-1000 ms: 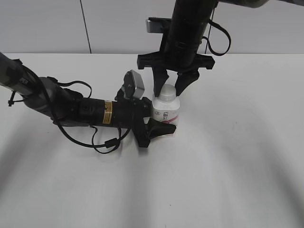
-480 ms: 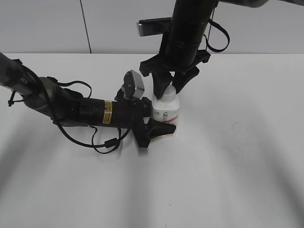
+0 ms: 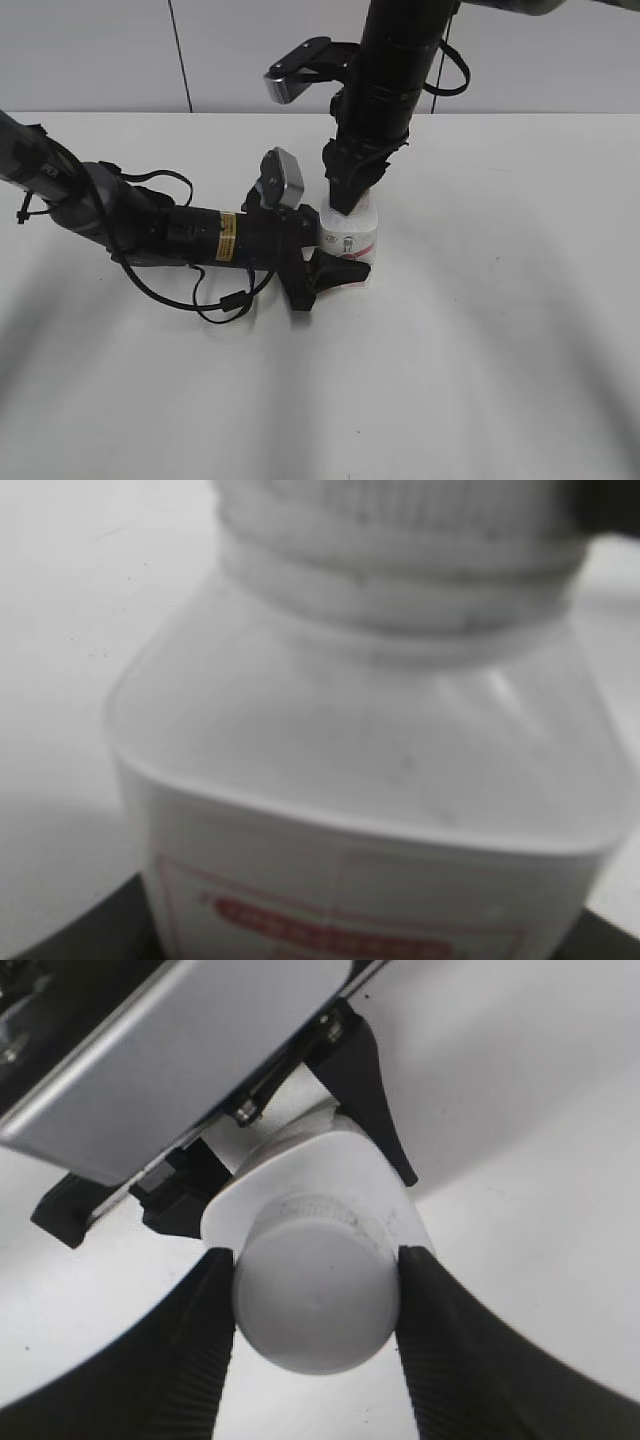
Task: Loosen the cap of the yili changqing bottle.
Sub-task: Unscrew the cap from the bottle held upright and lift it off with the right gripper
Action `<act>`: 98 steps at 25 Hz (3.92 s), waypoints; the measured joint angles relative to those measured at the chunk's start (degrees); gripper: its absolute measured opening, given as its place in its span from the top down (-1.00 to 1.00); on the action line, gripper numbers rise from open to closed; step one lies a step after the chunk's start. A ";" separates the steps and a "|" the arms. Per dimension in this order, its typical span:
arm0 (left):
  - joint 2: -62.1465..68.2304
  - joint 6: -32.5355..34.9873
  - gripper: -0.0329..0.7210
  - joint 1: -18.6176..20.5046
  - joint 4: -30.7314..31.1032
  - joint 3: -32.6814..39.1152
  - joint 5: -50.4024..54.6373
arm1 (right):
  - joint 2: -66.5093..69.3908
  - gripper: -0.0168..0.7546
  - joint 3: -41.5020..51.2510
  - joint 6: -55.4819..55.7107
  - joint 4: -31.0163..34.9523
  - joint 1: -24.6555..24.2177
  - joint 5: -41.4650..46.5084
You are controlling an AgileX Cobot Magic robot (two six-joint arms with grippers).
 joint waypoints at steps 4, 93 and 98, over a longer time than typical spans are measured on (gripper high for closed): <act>0.00 0.00 -0.16 0.00 0.00 0.00 -0.05 | 0.00 -0.07 0.00 -7.71 -0.05 0.00 0.00; 0.00 -0.23 -0.16 0.00 -0.12 0.00 -0.27 | -5.75 -0.46 -0.05 22.38 0.01 0.00 -0.05; 0.00 -0.23 -0.16 0.00 -0.12 0.00 -0.27 | -5.75 -0.46 -0.05 39.45 -2.31 0.00 -0.05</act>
